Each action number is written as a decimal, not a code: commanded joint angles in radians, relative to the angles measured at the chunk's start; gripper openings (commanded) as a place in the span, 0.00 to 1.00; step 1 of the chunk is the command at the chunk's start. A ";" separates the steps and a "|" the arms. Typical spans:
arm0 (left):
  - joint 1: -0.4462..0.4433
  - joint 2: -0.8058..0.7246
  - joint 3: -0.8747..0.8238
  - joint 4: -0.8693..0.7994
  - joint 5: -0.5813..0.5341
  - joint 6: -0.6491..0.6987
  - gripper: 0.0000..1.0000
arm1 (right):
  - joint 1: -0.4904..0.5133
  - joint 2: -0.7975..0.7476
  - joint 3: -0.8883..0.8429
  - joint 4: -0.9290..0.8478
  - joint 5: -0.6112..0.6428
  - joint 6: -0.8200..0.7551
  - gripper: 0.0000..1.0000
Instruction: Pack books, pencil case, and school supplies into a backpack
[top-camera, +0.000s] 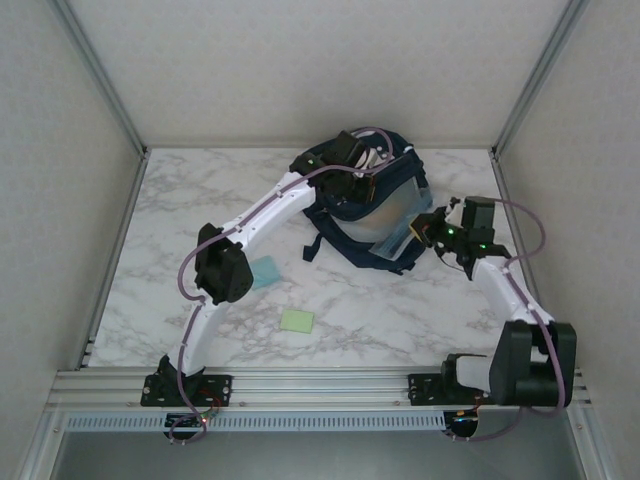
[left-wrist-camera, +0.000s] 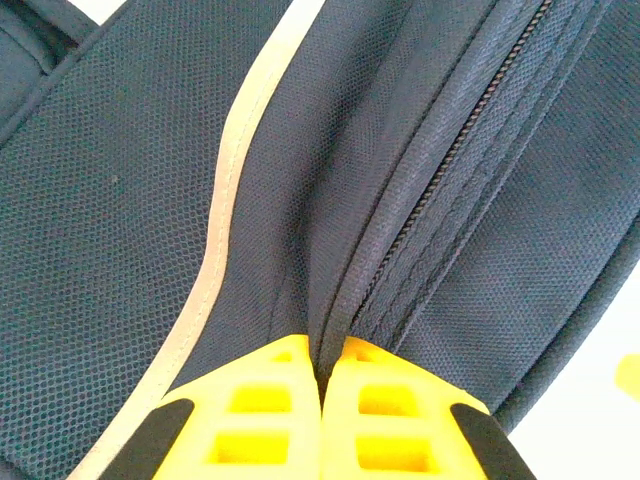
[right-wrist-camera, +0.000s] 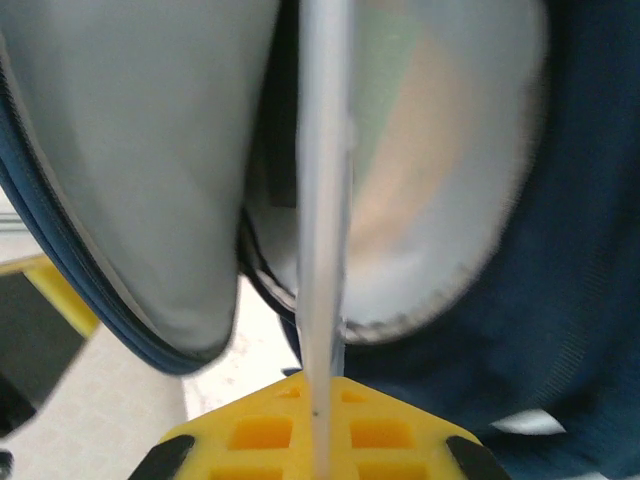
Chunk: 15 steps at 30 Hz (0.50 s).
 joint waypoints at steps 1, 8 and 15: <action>-0.012 -0.086 0.056 -0.001 0.092 -0.065 0.00 | 0.045 0.094 0.019 0.305 0.002 0.096 0.00; -0.012 -0.107 0.057 0.015 0.123 -0.105 0.00 | 0.085 0.361 0.115 0.600 0.036 0.186 0.00; -0.014 -0.143 0.056 0.020 0.131 -0.115 0.00 | 0.127 0.552 0.217 0.761 0.103 0.267 0.00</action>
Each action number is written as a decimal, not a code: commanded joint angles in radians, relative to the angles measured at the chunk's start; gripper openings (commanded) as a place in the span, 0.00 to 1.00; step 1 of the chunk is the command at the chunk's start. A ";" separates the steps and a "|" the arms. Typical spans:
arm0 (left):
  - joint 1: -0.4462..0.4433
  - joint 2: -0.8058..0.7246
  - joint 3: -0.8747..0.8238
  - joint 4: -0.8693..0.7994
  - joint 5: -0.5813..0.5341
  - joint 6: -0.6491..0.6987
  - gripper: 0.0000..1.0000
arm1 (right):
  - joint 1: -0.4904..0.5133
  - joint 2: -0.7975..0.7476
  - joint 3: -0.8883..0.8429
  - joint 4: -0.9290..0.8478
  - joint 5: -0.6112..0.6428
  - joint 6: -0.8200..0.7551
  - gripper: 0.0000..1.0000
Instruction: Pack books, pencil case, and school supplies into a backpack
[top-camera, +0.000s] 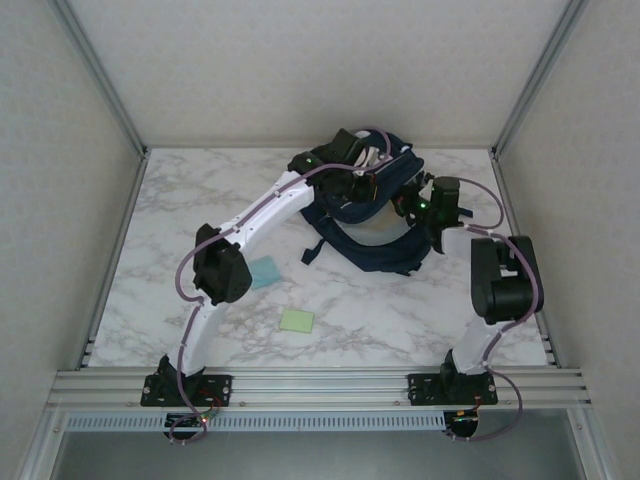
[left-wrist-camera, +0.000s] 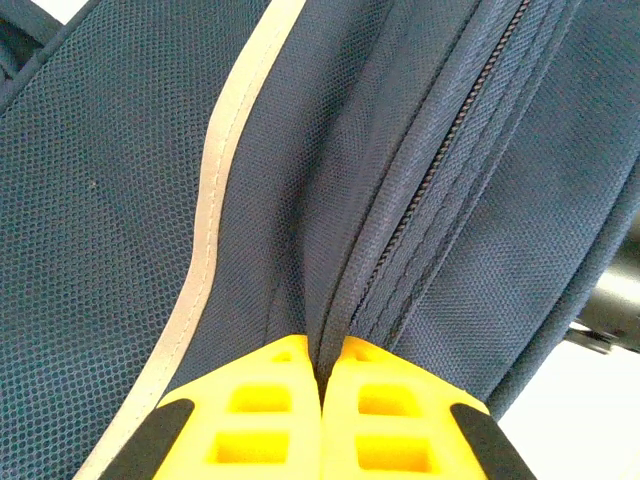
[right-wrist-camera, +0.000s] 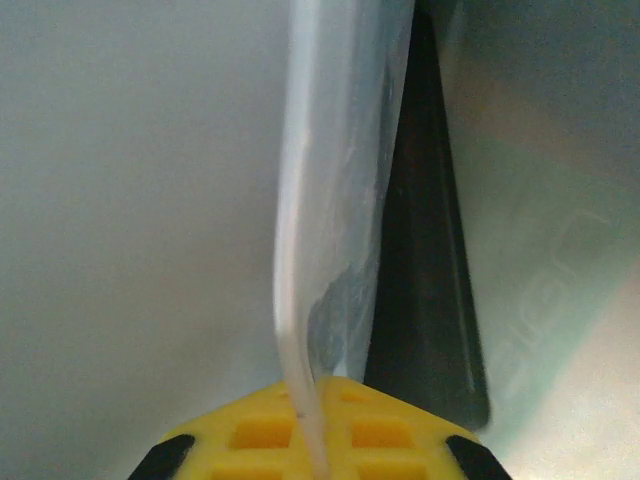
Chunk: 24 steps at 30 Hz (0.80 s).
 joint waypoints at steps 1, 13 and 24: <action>-0.016 -0.124 0.055 0.022 0.081 -0.046 0.00 | 0.031 0.073 0.082 0.127 0.076 0.062 0.00; -0.023 -0.110 0.050 0.032 0.046 -0.059 0.00 | 0.126 0.222 0.272 -0.191 0.216 0.189 0.27; 0.004 -0.072 0.043 0.064 0.034 -0.085 0.00 | 0.092 -0.092 0.200 -0.780 0.362 -0.108 0.83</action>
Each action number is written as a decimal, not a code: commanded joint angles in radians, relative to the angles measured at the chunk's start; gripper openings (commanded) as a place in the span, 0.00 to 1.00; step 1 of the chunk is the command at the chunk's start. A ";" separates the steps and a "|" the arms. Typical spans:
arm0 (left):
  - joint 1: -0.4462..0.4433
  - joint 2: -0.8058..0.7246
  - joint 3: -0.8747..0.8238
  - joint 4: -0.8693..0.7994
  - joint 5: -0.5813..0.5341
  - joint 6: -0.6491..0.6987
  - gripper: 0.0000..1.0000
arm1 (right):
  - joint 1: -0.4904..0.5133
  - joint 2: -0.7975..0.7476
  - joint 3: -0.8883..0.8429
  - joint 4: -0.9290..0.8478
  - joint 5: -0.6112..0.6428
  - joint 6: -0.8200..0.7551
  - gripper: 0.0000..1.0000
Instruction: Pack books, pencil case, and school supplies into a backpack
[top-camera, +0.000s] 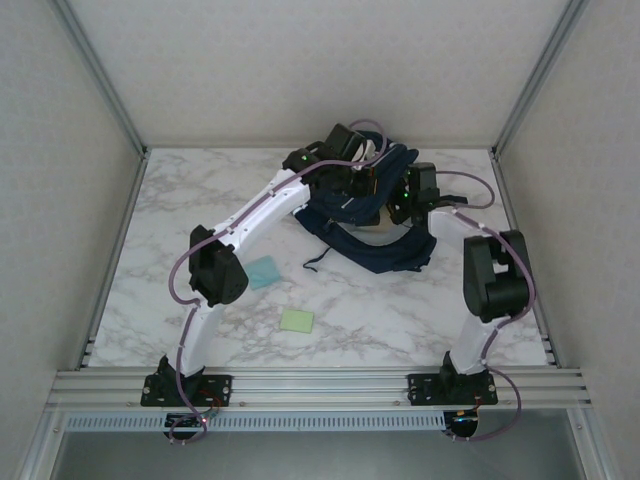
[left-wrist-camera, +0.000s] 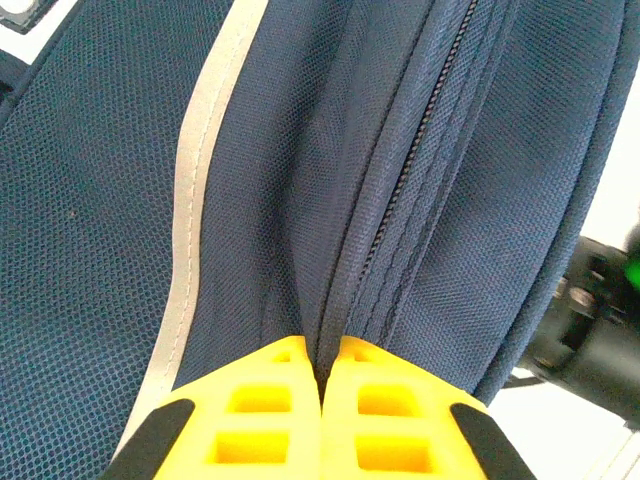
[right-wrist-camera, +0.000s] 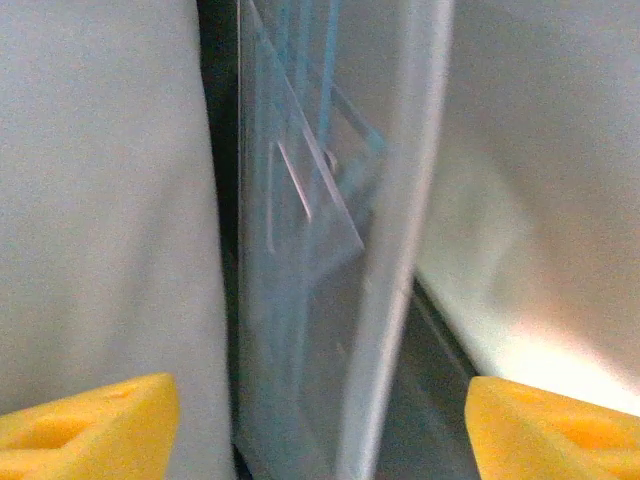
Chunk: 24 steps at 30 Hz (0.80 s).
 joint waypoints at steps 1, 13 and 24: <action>0.002 -0.038 0.038 0.057 0.040 -0.027 0.00 | -0.019 -0.096 -0.026 -0.252 0.088 -0.143 0.86; 0.003 -0.020 -0.029 0.077 0.012 -0.028 0.00 | -0.083 -0.438 -0.077 -0.700 0.322 -0.436 0.96; 0.072 -0.244 -0.460 0.274 0.017 -0.153 0.66 | -0.072 -0.599 -0.139 -0.767 0.218 -0.446 0.99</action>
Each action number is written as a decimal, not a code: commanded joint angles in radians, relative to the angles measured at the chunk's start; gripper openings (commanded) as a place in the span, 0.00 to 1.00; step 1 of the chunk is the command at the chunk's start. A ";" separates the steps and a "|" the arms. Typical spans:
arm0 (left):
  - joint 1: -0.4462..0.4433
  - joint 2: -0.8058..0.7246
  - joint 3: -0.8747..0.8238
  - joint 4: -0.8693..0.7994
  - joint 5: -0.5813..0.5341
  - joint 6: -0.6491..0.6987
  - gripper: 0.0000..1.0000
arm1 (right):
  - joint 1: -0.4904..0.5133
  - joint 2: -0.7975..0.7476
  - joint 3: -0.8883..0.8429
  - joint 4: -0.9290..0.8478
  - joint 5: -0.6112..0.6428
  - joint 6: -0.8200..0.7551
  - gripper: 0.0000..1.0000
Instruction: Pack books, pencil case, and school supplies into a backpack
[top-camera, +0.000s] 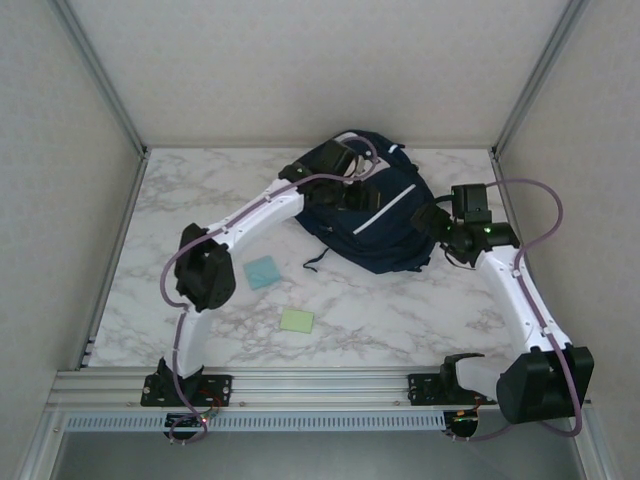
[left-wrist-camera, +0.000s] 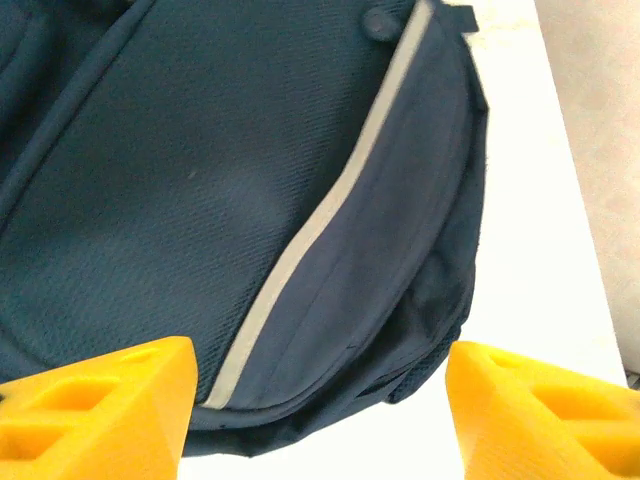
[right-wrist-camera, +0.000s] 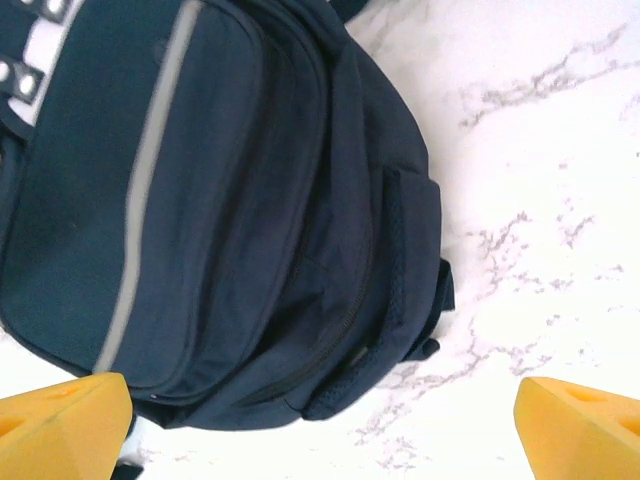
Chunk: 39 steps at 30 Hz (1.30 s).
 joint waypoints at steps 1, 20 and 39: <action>0.065 -0.131 -0.156 0.143 -0.017 -0.090 0.66 | 0.012 -0.018 -0.051 -0.021 -0.051 -0.002 0.99; 0.235 -0.019 -0.401 0.456 -0.161 -0.420 0.57 | 0.153 -0.030 -0.127 0.079 -0.076 0.072 0.99; 0.237 -0.040 -0.542 0.601 -0.158 -0.502 0.00 | 0.111 0.254 -0.129 0.389 -0.028 0.025 0.99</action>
